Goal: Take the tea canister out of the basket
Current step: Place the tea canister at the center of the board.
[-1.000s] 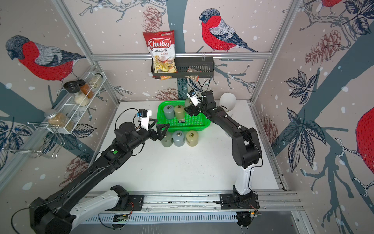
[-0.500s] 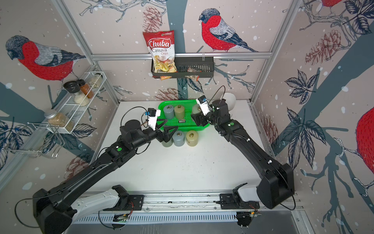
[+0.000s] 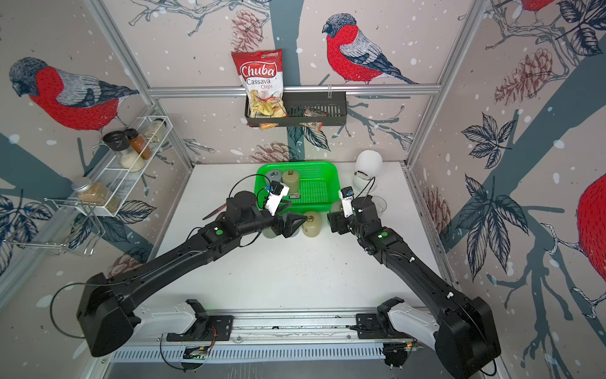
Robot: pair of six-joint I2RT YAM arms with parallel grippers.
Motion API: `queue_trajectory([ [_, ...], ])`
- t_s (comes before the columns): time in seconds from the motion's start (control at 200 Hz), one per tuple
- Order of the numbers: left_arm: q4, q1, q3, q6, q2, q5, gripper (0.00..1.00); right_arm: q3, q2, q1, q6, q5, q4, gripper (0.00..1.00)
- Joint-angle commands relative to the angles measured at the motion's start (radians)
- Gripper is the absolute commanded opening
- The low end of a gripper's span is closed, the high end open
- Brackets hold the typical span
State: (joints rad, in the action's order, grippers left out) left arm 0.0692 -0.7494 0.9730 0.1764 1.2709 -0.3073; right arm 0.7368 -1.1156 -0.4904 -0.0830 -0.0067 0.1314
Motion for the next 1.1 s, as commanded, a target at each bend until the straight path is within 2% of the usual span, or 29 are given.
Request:
queue_trajectory([
  [0.0,0.016,-0.002,0.009,-0.022,0.002,0.002,0.97,-0.034,-0.033,-0.002,-0.057,0.047,-0.162,0.0],
  [0.4,-0.006,-0.002,-0.013,-0.034,-0.014,0.064,0.97,-0.107,-0.22,-0.018,-0.069,0.064,-0.337,0.0],
  [1.096,-0.027,-0.002,-0.005,-0.045,-0.015,0.096,0.97,-0.08,-0.429,-0.044,-0.055,0.147,-0.454,0.0],
])
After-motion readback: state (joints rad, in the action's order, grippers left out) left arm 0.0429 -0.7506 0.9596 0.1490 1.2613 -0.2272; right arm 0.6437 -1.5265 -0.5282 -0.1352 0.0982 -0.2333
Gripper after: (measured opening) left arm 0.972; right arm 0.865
